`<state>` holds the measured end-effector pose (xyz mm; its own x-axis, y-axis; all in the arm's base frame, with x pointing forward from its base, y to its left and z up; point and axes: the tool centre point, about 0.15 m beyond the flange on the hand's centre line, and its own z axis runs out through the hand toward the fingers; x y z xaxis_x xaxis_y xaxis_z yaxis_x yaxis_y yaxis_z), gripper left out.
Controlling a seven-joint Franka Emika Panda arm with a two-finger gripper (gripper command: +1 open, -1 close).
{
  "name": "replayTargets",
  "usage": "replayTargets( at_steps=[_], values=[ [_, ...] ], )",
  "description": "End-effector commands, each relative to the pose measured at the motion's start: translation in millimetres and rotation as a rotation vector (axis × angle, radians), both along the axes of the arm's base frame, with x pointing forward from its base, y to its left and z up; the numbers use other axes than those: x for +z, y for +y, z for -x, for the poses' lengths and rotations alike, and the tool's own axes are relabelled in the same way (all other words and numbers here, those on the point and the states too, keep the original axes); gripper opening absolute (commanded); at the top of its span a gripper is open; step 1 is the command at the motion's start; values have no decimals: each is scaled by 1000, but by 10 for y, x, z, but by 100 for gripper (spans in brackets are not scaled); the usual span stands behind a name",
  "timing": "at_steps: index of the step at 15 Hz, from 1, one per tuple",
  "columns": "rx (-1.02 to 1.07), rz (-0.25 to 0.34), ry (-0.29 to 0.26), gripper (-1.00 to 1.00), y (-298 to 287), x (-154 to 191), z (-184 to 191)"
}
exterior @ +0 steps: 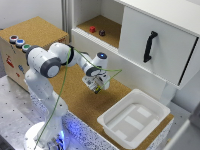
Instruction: Sweep the yellow block to the right
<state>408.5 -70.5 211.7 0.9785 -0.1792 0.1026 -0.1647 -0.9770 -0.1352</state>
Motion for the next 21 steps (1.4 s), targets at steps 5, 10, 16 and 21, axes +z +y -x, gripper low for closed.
replayTargets(
  at_steps=[5, 10, 16, 21],
  values=[
    [13, 38, -58, -100, -566, 156, -50],
    [34, -55, -72, -100, -615, 79, -66],
    [207, -17, -61, -100, -353, 496, 69],
    [221, 91, -79, 100, -334, 857, 94]
  ],
)
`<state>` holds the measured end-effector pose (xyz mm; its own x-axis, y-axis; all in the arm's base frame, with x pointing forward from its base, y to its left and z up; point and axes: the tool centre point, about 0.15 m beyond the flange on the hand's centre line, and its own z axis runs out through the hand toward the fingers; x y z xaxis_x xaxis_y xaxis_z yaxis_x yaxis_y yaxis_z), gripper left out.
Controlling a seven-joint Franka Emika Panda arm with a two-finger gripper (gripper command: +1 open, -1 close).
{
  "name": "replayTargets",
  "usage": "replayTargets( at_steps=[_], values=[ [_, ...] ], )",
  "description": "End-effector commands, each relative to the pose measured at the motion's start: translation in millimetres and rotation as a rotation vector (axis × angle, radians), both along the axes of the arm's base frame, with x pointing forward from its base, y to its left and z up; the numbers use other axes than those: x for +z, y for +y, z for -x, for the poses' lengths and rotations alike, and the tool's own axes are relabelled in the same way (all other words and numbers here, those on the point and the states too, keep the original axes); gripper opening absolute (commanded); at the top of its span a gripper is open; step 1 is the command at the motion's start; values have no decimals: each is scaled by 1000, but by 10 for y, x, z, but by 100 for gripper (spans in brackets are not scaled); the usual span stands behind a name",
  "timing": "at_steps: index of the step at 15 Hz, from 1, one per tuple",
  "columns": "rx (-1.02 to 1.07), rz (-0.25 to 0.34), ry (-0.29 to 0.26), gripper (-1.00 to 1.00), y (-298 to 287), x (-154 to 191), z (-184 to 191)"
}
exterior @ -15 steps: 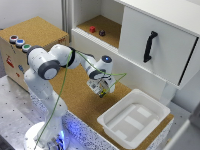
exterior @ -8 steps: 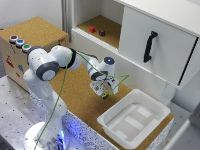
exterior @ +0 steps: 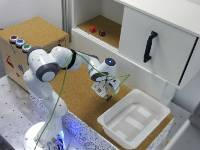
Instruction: Sweep the yellow block to the right
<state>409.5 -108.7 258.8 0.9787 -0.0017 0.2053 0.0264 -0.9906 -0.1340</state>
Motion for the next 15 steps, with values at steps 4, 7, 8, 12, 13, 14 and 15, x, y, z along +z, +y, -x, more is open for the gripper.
replayTargets(
  at_steps=[4, 7, 8, 12, 13, 14, 15],
  values=[
    [37, 87, 17, 100, 49, 386, 103],
    [37, 87, 17, 100, 49, 386, 103],
    [37, 87, 17, 100, 49, 386, 103],
    [37, 87, 17, 100, 49, 386, 103],
    [37, 87, 17, 100, 49, 386, 103],
    [43, 26, -25, 100, 12, 336, 94],
    [115, 113, -37, 100, -80, 237, 43]
  ],
)
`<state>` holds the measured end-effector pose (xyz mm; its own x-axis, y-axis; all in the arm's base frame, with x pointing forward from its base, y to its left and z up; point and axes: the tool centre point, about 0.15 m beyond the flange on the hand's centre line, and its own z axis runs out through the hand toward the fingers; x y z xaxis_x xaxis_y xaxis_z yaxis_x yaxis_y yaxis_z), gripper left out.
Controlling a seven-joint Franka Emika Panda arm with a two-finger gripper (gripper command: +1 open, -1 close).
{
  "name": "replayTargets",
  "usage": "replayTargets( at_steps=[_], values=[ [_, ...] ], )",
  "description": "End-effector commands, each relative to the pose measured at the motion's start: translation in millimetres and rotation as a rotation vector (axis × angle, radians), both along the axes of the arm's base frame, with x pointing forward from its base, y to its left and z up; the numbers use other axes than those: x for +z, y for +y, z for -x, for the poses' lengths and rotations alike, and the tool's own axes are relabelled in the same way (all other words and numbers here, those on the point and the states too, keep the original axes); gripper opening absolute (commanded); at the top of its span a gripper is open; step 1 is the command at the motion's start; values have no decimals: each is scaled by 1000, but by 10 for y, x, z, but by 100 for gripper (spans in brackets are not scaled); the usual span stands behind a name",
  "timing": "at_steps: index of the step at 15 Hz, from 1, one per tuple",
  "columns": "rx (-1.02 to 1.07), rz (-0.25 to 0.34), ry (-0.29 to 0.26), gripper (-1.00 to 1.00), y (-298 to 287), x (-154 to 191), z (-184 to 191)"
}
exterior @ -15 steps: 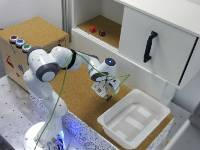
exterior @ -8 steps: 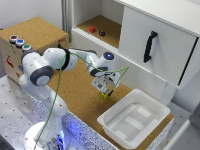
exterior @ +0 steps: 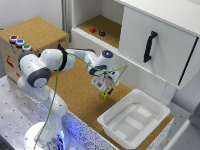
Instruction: Sweep the yellow block to the right
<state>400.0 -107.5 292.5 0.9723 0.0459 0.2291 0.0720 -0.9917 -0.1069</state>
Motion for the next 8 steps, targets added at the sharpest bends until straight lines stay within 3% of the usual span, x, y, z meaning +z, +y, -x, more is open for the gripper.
replayTargets(
  at_steps=[1, 3, 8],
  values=[
    [103, 72, -8, 100, -217, -192, -62],
    [180, 119, -3, 100, -386, -360, -31],
    [278, 35, 74, 100, -499, -762, 5]
  ],
)
